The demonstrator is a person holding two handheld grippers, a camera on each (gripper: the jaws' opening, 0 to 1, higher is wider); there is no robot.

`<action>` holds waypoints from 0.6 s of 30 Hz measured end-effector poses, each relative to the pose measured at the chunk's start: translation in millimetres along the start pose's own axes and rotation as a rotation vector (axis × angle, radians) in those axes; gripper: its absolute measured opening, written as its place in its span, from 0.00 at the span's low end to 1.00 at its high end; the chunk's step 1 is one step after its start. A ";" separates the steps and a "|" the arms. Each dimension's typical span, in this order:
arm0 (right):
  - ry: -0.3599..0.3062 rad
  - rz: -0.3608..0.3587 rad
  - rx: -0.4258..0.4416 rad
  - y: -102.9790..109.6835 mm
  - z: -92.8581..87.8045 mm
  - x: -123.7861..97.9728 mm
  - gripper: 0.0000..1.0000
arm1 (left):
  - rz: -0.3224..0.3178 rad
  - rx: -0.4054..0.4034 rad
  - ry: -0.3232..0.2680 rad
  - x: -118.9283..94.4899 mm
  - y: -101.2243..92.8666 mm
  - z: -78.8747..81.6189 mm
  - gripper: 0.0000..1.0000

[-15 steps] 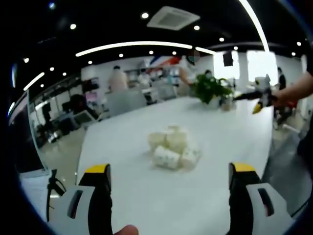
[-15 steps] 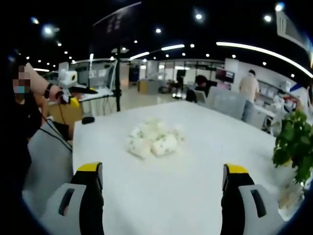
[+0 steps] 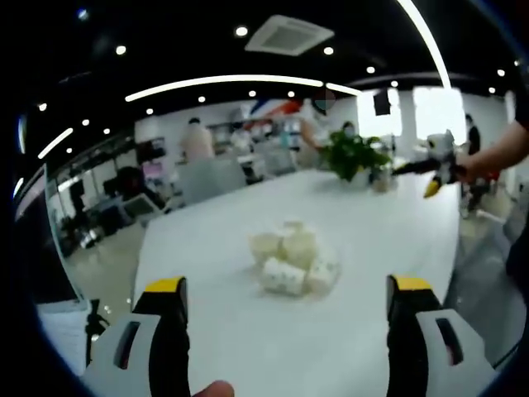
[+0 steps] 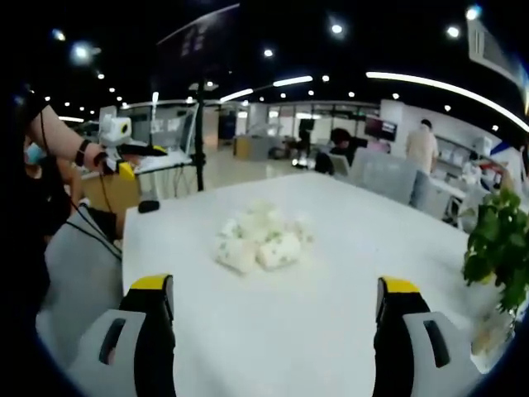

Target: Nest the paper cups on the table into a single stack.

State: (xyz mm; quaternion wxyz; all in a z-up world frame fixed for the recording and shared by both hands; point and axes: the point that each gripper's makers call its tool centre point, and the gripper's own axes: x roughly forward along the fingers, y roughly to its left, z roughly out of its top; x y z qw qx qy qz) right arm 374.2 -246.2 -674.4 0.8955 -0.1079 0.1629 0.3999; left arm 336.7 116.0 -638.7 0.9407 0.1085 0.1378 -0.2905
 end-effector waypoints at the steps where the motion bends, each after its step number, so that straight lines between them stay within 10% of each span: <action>1: -0.003 -0.003 0.008 -0.4 1.5 0.7 1.00 | 0.005 0.011 -0.004 -0.2 0.8 2.3 1.00; 18: -0.029 -0.105 0.047 -0.8 28.1 1.1 1.00 | -0.088 0.099 -0.064 19.9 -7.3 29.7 1.00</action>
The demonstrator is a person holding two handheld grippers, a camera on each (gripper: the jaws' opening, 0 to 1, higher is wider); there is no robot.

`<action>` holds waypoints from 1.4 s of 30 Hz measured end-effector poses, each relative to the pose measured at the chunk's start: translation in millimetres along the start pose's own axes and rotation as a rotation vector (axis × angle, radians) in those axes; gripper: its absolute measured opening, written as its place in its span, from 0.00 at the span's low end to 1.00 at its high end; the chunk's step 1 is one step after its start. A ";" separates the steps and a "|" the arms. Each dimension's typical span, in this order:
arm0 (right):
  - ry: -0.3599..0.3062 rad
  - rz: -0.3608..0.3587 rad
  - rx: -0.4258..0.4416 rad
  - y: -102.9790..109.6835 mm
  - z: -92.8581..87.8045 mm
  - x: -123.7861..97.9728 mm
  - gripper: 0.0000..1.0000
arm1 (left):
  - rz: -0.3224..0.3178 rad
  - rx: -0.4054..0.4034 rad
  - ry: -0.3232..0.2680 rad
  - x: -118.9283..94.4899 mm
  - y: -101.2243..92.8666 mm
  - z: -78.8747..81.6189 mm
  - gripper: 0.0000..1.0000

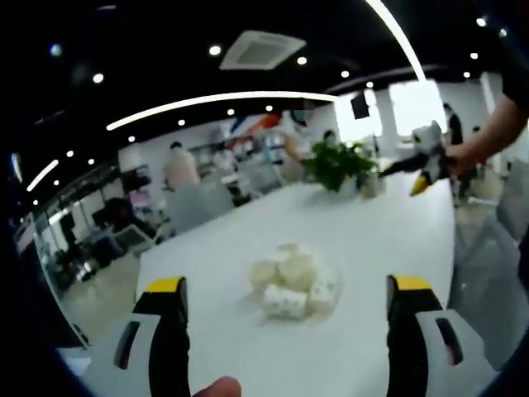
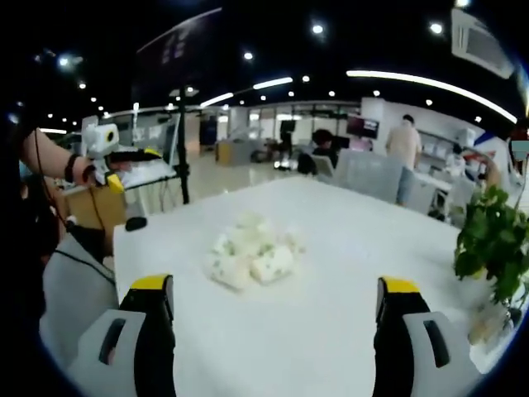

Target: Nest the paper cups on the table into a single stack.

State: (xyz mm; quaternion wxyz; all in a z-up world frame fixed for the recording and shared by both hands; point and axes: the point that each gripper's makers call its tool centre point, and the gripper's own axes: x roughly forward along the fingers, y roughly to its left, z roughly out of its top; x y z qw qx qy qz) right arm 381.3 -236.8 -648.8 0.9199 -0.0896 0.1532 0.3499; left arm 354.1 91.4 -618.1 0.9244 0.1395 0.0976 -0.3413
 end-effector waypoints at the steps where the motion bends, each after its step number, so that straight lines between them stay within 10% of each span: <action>1: 0.001 0.000 0.006 -2.3 1.3 2.1 1.00 | -0.016 0.006 0.006 2.8 -3.6 -0.4 1.00; 29: 0.022 0.149 -0.059 -8.6 -15.9 43.8 1.00 | 0.034 -0.027 0.064 30.7 0.5 -13.9 1.00; 42: 0.056 0.290 0.000 18.6 -29.0 68.2 0.81 | 0.056 -0.069 0.058 29.6 -3.3 -27.2 1.00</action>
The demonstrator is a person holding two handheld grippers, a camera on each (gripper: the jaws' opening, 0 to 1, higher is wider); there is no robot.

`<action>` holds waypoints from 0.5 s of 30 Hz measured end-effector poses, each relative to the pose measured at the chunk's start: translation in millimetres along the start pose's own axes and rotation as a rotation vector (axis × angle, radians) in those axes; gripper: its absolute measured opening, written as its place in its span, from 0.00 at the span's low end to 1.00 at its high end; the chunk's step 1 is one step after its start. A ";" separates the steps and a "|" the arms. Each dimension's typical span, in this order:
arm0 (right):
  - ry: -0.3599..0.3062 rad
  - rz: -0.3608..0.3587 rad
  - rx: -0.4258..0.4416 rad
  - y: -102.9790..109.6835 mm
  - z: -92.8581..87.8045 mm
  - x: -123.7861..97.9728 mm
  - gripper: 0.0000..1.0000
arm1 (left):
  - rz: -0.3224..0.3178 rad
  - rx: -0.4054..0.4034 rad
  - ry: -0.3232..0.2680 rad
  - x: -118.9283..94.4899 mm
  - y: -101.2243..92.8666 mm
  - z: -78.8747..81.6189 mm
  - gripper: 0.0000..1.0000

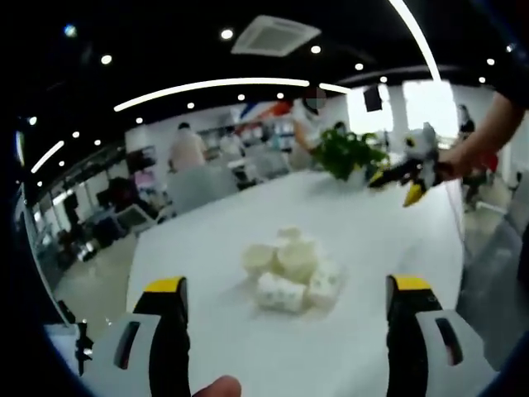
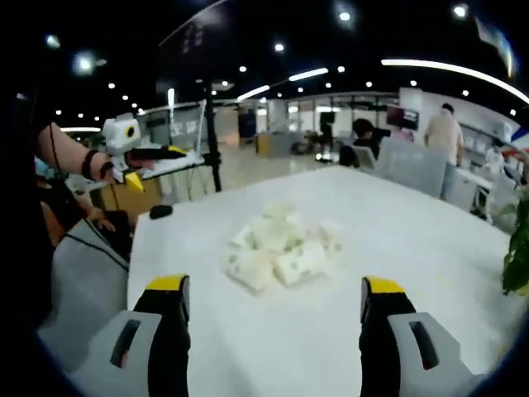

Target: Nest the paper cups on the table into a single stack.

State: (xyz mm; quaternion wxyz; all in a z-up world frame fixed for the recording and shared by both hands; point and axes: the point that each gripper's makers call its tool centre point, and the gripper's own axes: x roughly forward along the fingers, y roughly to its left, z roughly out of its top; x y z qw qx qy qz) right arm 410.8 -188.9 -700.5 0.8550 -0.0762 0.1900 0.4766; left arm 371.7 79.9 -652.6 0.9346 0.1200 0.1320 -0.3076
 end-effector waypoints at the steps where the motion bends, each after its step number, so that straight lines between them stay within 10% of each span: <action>1: 0.009 0.007 -0.001 2.1 -1.7 3.2 0.80 | 0.003 -0.005 -0.003 -0.1 0.9 -0.1 1.00; 15: 0.118 0.073 -0.040 12.4 -24.5 49.1 0.76 | 0.032 -0.058 0.022 -2.5 2.7 -18.4 1.00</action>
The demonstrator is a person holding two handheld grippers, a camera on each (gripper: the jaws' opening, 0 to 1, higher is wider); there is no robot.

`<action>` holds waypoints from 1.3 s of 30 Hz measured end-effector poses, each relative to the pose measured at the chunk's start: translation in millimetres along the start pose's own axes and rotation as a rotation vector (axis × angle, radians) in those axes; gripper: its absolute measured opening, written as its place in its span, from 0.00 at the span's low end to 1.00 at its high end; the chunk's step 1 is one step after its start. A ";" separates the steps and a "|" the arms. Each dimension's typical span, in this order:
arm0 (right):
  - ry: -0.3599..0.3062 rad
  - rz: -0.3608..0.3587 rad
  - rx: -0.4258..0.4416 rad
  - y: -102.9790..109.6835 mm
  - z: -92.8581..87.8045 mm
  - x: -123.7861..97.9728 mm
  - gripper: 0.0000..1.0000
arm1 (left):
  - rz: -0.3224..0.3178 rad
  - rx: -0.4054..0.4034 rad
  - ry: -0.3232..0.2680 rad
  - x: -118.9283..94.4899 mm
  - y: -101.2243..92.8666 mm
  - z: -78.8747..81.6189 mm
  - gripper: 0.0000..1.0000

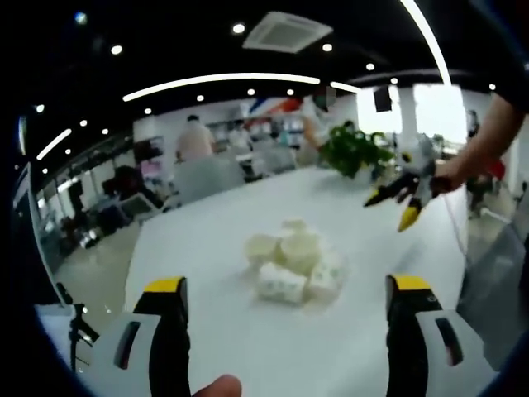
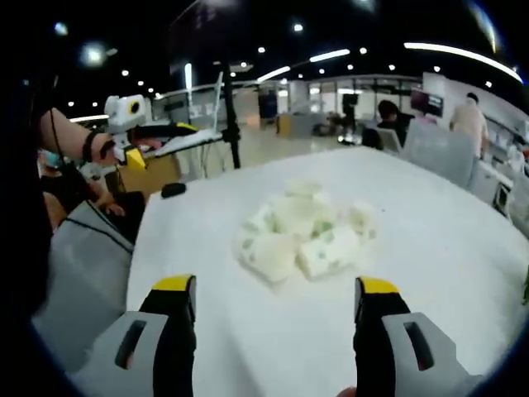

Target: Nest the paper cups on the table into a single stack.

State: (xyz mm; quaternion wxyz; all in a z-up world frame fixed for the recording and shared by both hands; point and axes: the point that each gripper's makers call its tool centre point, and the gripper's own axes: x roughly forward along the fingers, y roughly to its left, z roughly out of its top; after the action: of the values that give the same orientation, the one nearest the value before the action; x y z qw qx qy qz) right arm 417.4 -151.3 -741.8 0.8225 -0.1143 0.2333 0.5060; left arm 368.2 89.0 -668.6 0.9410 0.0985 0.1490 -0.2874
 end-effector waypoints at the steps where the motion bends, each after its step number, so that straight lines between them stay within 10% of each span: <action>1: 0.000 0.003 0.008 -1.0 -0.2 2.8 0.75 | 0.003 -0.008 0.006 -0.4 -1.3 -2.8 1.00; 39: 0.049 0.196 0.114 21.7 -11.3 80.1 0.47 | -0.002 -0.061 0.077 -22.5 -14.1 -48.3 1.00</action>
State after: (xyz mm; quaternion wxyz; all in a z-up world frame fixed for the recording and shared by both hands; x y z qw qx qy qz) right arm 425.4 -83.7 -790.5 0.7682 -0.0564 0.2919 0.5670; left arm 331.7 102.1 -707.6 0.9369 0.0805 0.1939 -0.2796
